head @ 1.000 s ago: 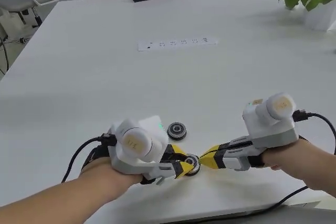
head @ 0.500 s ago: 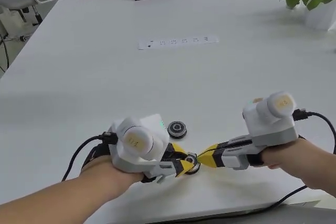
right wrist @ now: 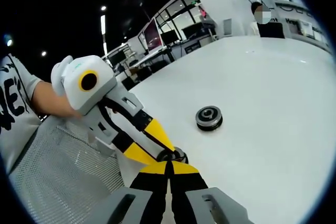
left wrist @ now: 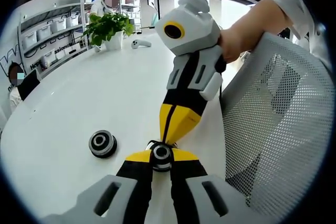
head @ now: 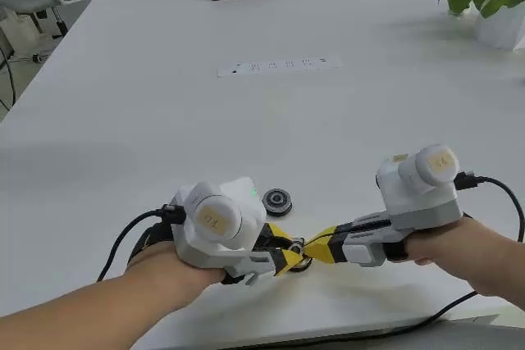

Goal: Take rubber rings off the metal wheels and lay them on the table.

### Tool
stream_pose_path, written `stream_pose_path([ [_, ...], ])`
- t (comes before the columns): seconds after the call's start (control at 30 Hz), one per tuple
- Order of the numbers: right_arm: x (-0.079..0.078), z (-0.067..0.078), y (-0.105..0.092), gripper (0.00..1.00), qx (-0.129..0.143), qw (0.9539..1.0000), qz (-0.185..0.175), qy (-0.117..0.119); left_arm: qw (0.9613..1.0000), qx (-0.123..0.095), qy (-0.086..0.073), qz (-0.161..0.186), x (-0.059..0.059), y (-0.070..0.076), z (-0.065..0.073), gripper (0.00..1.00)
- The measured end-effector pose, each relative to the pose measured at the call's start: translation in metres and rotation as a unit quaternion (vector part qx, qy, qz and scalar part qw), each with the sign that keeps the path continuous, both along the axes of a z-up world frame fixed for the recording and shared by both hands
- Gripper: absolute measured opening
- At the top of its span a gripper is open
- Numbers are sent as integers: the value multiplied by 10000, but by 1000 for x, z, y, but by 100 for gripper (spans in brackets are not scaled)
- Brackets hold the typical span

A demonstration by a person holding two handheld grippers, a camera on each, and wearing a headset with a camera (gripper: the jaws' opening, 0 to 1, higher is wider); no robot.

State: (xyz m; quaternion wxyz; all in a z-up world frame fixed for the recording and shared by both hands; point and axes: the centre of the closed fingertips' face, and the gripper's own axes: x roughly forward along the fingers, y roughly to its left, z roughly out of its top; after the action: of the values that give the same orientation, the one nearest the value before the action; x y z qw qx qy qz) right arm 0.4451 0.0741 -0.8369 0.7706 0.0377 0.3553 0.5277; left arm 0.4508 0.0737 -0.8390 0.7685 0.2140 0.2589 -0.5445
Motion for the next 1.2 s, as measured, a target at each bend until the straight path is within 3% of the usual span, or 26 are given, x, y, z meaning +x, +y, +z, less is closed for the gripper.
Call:
stream_pose_path([
  [0.1, -1, 2, 3, 0, 88, 10000, 37, 7, 10000, -2, 0, 4, 0, 0, 0, 7],
  [0.17, -5, 15, 12, 0, 491, 9986, 170, 35, 10000, 17, 2, 0, 0, 0, 0, 7],
  [0.23, -5, 13, 11, 0, 286, 9992, 262, -113, 10000, -8, 17, 15, 0, 0, -1, 7],
  [0.67, -1, 3, 2, 0, 120, 9998, 172, -76, 10000, -25, 40, 22, 1, -1, 0, 7],
  [1.1, 2, 6, -2, 0, 141, 9997, 114, -144, 10000, 49, -1, -83, -1, -1, 1, 9],
  [1.2, 2, 7, -2, 0, 160, 9997, 124, -145, 9999, 40, 62, -78, -1, 0, 1, 10],
])
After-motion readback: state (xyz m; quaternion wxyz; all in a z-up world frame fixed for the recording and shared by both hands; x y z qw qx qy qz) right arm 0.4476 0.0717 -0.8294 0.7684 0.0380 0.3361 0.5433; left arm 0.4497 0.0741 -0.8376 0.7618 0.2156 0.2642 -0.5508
